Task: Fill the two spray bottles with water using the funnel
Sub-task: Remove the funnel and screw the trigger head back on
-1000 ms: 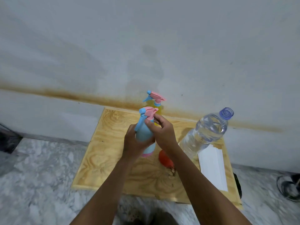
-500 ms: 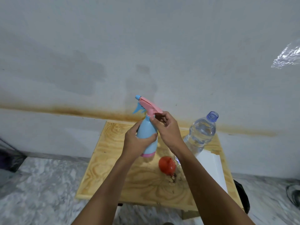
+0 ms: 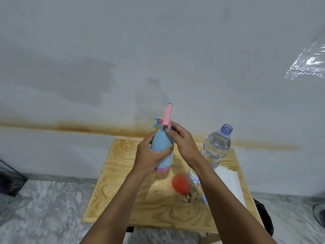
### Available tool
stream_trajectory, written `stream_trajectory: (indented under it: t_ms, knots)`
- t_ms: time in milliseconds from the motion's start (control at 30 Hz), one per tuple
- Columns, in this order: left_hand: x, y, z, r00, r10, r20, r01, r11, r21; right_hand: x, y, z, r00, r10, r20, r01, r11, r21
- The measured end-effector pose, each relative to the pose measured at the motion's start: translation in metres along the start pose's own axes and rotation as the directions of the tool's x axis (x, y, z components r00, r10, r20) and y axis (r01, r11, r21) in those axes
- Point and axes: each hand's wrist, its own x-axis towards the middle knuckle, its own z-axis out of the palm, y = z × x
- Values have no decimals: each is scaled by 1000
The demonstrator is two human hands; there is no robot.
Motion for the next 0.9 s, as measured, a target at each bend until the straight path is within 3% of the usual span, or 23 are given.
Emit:
stream_trajectory:
  t_ms: [133, 300, 467, 633, 800, 900]
  knots:
    - [0, 3, 2, 1000, -3, 10, 3, 999, -32, -2, -1, 9, 988, -50, -145, 37, 996, -86]
    - [-1, 5, 3, 1000, -1, 12, 2, 999, -35, -7, -4, 8, 998, 20, -67, -19, 1000, 21]
    - [-4, 8, 3, 999, 13, 36, -11, 997, -70, -5, 1, 14, 977, -10, -215, 8, 1000, -10]
    - [-3, 11, 3, 997, 25, 75, -19, 997, -75, -8, 1, 10, 996, 29, -82, -19, 992, 122]
    - [-2, 14, 3, 995, 14, 103, -5, 995, -95, -6, 1, 12, 981, 17, -194, 5, 993, 117]
    - [-2, 14, 3, 993, 18, 114, -7, 995, -96, -6, -2, 8, 990, 49, -133, -27, 986, 165]
